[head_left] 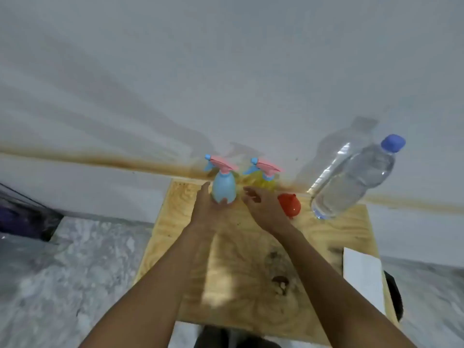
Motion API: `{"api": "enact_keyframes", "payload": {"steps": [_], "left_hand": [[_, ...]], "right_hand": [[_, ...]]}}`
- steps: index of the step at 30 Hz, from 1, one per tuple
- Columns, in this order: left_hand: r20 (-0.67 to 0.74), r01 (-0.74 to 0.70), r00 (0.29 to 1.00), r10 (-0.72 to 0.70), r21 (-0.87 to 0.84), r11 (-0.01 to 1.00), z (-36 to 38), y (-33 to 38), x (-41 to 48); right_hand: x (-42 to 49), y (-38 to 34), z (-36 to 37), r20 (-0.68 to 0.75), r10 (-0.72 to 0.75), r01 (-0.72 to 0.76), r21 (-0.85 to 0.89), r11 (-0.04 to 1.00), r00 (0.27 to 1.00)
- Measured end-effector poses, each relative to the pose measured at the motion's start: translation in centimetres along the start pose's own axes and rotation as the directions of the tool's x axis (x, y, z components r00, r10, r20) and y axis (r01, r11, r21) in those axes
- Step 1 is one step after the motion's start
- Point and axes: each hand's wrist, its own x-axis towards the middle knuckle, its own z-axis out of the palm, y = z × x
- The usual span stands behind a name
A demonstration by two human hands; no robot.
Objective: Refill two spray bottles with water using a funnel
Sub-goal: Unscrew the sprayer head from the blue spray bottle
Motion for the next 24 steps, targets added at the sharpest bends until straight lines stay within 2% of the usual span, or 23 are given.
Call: {"api": "enact_keyframes", "payload": {"steps": [3, 8, 12, 17, 21, 24], "left_hand": [[0.017, -0.052, 0.999, 0.050, 0.129, 0.990, 0.3, -1.4, 2.8], [0.060, -0.169, 0.984, 0.166, 0.049, 0.984, 2.7, -6.8, 8.8], [0.034, -0.197, 0.980, 0.197, -0.025, 0.980, 1.9, -3.4, 6.9], [0.045, -0.232, 0.971, 0.236, -0.070, 0.970, 1.3, -2.7, 6.2], [0.085, -0.213, 0.972, 0.219, -0.074, 0.974, 0.2, -2.9, 5.2], [0.067, -0.277, 0.958, 0.280, -0.044, 0.960, -0.8, -3.0, 4.2]], "right_hand": [[1.1, 0.0, 2.1, 0.022, 0.065, -0.066, 0.039, 0.997, 0.998], [2.3, -0.3, 4.0, -0.034, -0.012, 0.014, 0.068, 0.998, 0.999], [3.7, 0.1, 5.3, -0.073, -0.022, 0.028, 0.084, 0.996, 0.997], [5.2, 0.1, 6.9, -0.079, 0.026, -0.020, 0.071, 0.997, 0.997], [4.9, -0.4, 7.1, -0.100, 0.005, 0.002, 0.070, 0.998, 0.995], [4.0, -1.4, 7.1, -0.118, 0.021, -0.007, 0.120, 0.993, 0.993]]}}
